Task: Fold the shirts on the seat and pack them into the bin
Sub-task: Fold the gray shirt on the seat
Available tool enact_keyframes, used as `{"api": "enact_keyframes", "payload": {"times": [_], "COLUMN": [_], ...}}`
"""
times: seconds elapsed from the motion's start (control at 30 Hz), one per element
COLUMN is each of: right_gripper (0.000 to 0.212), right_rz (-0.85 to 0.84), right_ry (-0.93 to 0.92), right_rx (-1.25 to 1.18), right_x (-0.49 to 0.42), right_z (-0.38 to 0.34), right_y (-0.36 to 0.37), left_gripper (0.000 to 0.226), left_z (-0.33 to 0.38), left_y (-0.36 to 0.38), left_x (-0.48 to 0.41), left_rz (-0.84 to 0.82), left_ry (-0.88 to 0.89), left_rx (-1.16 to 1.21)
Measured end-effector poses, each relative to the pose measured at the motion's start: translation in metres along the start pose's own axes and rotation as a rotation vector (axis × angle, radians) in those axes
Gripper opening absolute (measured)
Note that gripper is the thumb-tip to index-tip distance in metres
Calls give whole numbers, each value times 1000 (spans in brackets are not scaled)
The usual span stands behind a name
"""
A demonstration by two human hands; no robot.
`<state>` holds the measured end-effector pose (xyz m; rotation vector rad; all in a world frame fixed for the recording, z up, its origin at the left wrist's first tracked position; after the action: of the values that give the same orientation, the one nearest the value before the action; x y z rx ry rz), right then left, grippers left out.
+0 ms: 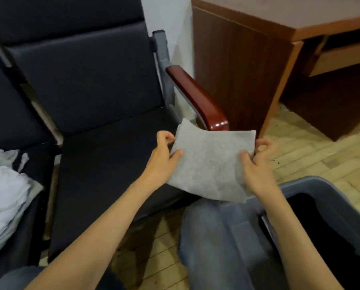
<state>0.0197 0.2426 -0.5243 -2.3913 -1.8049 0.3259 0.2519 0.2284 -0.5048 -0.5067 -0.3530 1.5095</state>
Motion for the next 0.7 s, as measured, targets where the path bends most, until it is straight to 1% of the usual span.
{"api": "enact_keyframes", "payload": {"times": [0.07,0.13,0.23,0.3,0.37,0.43,0.57,0.7], "right_gripper": [29,28,29,32,43,55,60,62], "right_rz": [101,196,282,303,324,321,345,349], "right_ry": [38,103,182,300,436,551,751,912], "right_rx": [-9,0,49,56,48,44,-44,-115], "right_x": [-1,5,16,30,54,81,131,170], "right_z": [20,48,101,146,194,235,303,356], "right_y": [-52,-98,-149,-168,-177,-175,-159,-142], "left_gripper": [18,11,16,19,16,22,34,31], "left_z": [31,46,49,41,20,-8,-64,-110], "left_y": [55,118,210,270,322,362,406,425], "left_x": [-18,-30,-40,-36,-24,-7,25,49], "left_rz": [-125,-253,-422,-583,-749,-877,-990,-998], "left_ry": [113,155,163,177,164,123,14,-84], "left_rx": [-72,-132,-194,-272,-388,-470,-556,-538]}}
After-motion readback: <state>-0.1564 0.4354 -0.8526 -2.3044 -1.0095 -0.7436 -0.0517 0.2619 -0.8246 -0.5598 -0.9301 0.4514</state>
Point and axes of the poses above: each hand's wrist, its own x-axis away from the middle knuckle, its own y-axis out of the palm, z = x × y, the point moved 10 cm from there along -x, towards the middle knuckle, and after that the axes turned 2 degrees about z, right-handed, at the moved point
